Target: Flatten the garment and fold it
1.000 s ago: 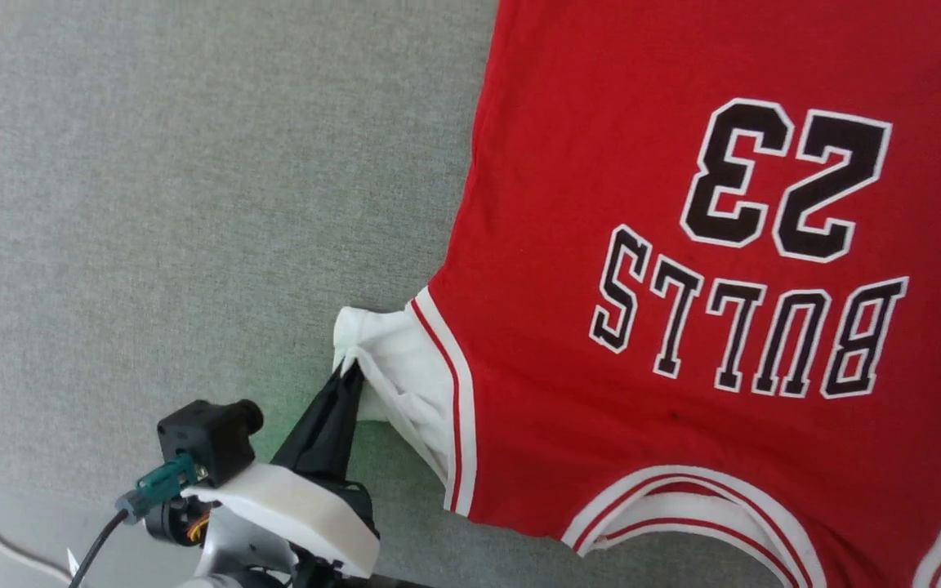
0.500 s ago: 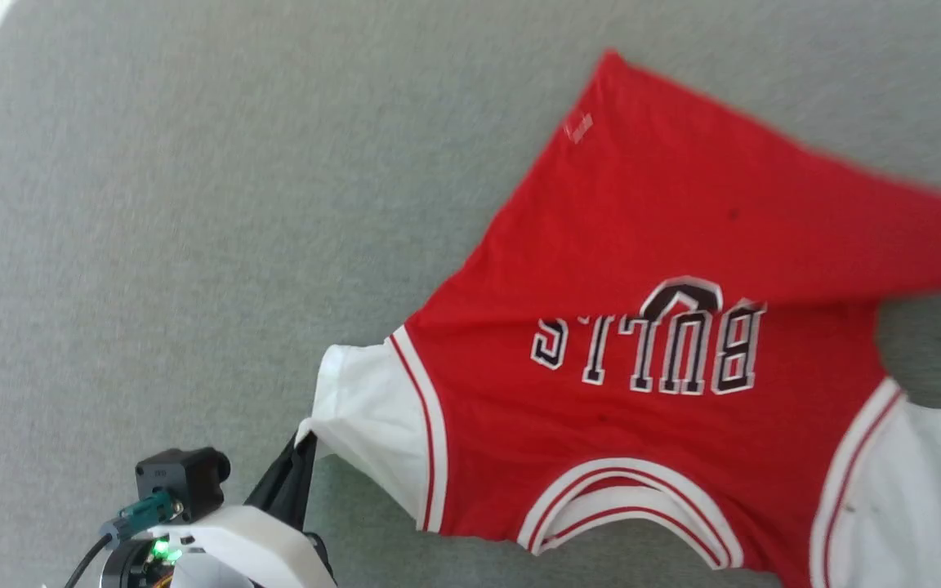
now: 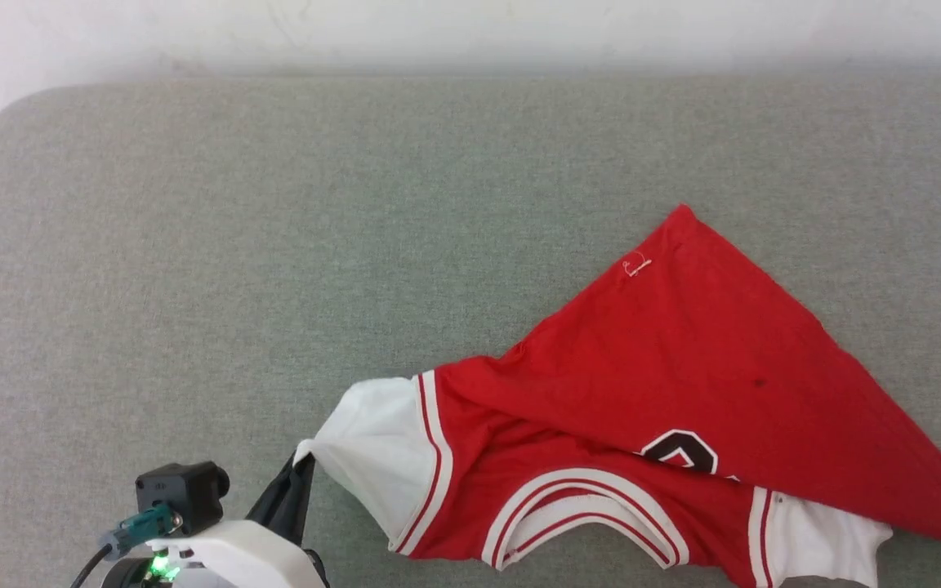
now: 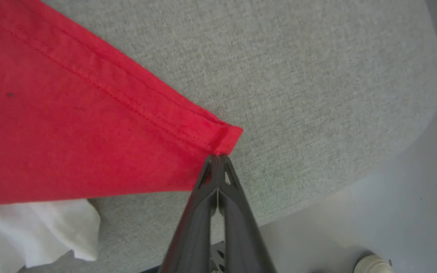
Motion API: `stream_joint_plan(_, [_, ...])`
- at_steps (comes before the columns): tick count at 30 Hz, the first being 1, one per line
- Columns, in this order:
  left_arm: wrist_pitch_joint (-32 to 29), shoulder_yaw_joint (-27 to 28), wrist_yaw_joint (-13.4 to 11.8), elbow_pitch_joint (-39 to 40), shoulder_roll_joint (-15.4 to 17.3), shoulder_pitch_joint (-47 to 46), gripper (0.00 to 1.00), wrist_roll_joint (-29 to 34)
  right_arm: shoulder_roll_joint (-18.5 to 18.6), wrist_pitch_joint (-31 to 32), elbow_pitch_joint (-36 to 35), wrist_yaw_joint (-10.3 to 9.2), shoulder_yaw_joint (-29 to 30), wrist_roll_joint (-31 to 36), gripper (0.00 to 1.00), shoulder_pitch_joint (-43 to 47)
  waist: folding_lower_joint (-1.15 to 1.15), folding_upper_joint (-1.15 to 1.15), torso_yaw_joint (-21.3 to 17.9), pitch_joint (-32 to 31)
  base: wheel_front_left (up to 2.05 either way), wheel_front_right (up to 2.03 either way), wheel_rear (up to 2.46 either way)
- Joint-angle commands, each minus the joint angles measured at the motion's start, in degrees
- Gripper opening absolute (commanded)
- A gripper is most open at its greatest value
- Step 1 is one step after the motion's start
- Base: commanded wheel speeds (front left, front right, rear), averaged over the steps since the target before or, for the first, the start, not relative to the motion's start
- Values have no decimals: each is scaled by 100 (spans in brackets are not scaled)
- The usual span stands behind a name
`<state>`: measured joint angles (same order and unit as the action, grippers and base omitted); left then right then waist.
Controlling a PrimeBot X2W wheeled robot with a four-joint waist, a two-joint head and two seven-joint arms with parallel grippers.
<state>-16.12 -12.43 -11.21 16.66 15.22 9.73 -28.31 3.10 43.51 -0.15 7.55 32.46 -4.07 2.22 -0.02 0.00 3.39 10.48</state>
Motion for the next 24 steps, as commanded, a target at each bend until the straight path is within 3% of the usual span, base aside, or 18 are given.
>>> stream_joint_plan(1, [-6, 4, -20, 22, 33, 65, 0, -32, -19, 81, 57, -6, -6, -123, 0, 14, 2, 0, -21, -25, 0, 0, 0])
stream_joint_plan(2, [-9, -1, -17, 20, 37, 62, 0, -34, -19, 119, 95, -6, -20, -170, 25, 22, 2, 0, -11, -25, 0, 0, 0])
stream_joint_plan(3, [-14, -6, -13, 17, 42, 59, 0, -37, -20, 119, 123, -6, -36, -217, 58, 15, 2, 0, 0, -25, 0, 0, 0])
stream_joint_plan(4, [-17, -9, -13, 13, 47, 54, 0, -36, -20, 81, 125, -6, -59, -237, 100, 5, 2, 0, 14, -26, 0, 0, 0])
stream_joint_plan(7, [-25, -28, -15, 6, 50, 44, 0, -36, -21, -274, 54, -6, -73, -225, 100, -115, 2, 0, 62, -40, 0, 0, 0])
stream_joint_plan(11, [-33, -65, -12, -7, 37, 38, 0, -48, -22, -1288, -67, -6, -249, -184, 100, -456, 2, 0, 129, -54, 0, 0, 0])
stream_joint_plan(15, [-27, -88, -11, -1, 29, 18, 0, -54, 36, -2555, -4, -6, -835, -262, 100, -989, 2, 0, 188, -7, 0, 0, 0])
stream_joint_plan(19, [-6, -111, -7, 11, 18, -29, 0, -50, 364, -3642, 382, -6, -1719, -438, 100, -1634, 2, 0, 255, 122, 0, 0, 0])
stream_joint_plan(24, [17, -166, 11, 18, -17, -115, 0, -45, 760, -4000, 1105, -6, -2602, -531, 100, -2328, 2, 0, 383, 342, 0, 0, 0])
